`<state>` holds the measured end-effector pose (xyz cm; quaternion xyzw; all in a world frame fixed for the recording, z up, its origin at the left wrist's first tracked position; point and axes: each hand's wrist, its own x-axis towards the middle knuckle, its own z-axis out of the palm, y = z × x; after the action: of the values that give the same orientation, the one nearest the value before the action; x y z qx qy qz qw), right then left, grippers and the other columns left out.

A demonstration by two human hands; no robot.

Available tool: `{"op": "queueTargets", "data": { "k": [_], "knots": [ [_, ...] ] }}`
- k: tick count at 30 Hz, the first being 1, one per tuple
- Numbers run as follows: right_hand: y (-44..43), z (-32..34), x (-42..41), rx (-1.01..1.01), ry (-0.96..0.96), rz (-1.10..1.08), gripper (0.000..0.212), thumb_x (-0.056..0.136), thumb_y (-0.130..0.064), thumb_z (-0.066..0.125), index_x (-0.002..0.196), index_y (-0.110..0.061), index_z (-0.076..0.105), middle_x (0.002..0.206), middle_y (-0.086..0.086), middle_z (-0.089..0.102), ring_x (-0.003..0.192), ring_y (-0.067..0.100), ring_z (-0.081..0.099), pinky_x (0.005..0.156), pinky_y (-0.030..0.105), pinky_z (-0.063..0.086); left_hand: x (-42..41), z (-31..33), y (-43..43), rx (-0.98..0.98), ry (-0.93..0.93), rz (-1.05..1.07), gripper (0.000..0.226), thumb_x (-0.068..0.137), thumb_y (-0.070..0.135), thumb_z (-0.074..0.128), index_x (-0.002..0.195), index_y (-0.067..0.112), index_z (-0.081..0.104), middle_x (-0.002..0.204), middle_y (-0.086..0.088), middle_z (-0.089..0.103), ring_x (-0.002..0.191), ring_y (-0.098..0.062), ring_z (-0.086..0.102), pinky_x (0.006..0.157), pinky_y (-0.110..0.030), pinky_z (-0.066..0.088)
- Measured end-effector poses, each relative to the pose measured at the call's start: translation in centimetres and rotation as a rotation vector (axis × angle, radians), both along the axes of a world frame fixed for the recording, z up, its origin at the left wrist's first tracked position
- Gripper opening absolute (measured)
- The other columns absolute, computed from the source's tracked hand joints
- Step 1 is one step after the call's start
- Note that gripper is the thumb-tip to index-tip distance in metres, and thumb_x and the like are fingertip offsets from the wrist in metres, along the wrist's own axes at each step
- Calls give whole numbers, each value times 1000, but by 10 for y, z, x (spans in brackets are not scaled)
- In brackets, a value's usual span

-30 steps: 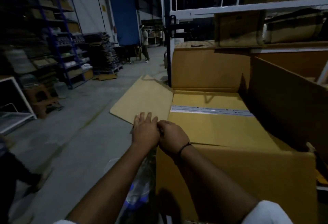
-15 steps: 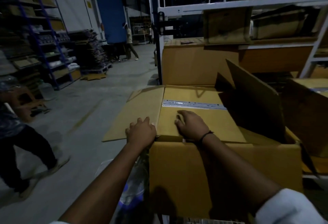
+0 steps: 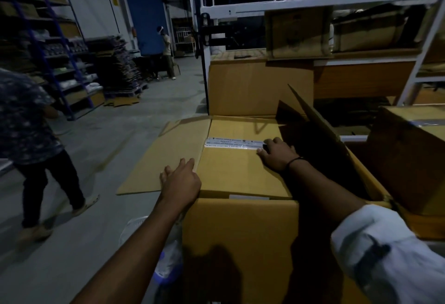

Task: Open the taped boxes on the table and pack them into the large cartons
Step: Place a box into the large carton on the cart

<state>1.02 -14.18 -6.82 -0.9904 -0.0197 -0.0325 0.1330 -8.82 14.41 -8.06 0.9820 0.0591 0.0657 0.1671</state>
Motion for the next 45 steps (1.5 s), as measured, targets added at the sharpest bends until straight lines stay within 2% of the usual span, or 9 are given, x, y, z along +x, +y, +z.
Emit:
{"op": "queueTargets", "data": {
  "k": [9, 15, 21, 24, 26, 29, 35, 40, 45],
  "knots": [
    [-15, 32, -2, -179, -23, 91, 48, 100, -54, 37, 128, -20, 56, 132, 9, 51, 126, 31, 42, 112, 60, 22, 3, 51, -57, 21, -240, -197, 52, 110, 30, 35, 160, 23, 28, 170, -4, 20, 156, -37, 12, 126, -48, 15],
    [-21, 88, -28, -27, -421, 177, 37, 103, -52, 40, 101, -21, 59, 103, 1, 47, 100, 24, 48, 95, 49, 34, 17, 88, -105, 96, -289, -317, 54, 110, 34, 37, 161, 21, 27, 171, -4, 15, 157, -35, 7, 126, -47, 14],
    [-24, 123, -69, -114, -481, 270, 42, 100, -58, 42, 111, -23, 61, 110, -1, 52, 97, 18, 50, 87, 41, 43, 14, 113, -133, 87, -542, -370, 40, 109, 34, 37, 144, 20, 52, 144, -5, 58, 144, -29, 40, 126, -48, 17],
    [-22, 144, -94, -66, -426, 272, 37, 102, -51, 46, 106, -19, 66, 104, 0, 59, 87, 16, 57, 73, 31, 50, 0, 127, -135, 97, -650, -401, 25, 107, 34, 41, 103, 23, 64, 87, 4, 61, 87, -19, 59, 92, -40, 48],
    [-21, 157, -110, 95, -306, 246, 35, 104, -46, 46, 101, -19, 68, 96, 3, 67, 83, 18, 65, 74, 37, 59, -11, 138, -134, 91, -657, -385, 35, 108, 41, 39, 88, 23, 61, 70, 6, 52, 63, -14, 51, 58, -30, 39],
    [-16, 178, -131, 242, -88, 159, 28, 104, -40, 48, 97, -20, 65, 98, 5, 69, 85, 17, 67, 75, 31, 59, -26, 154, -127, 119, -589, -342, 48, 107, 47, 39, 73, 21, 59, 61, 2, 50, 51, -11, 45, 47, -25, 27],
    [1, 206, -181, -3, 188, 126, 32, 106, -39, 42, 120, -16, 59, 109, 5, 60, 93, 20, 54, 74, 34, 40, -58, 186, -112, 155, -90, -432, 39, 103, 42, 41, 76, 17, 56, 73, -2, 51, 62, -18, 46, 57, -30, 35],
    [13, 198, -238, -165, 343, 160, 36, 110, -24, 34, 140, -12, 50, 141, 12, 49, 126, 28, 50, 100, 37, 45, -100, 184, -103, 87, 262, -642, 37, 107, 46, 39, 96, 20, 64, 89, -1, 60, 79, -16, 56, 68, -33, 41],
    [13, 141, -273, -47, 567, 196, 41, 108, -39, 39, 148, -33, 44, 138, -6, 51, 103, 4, 49, 76, 20, 38, -125, 132, -94, 150, 489, -794, 38, 105, 56, 40, 119, 31, 65, 117, 1, 66, 103, -13, 62, 88, -35, 49]
  ]
}}
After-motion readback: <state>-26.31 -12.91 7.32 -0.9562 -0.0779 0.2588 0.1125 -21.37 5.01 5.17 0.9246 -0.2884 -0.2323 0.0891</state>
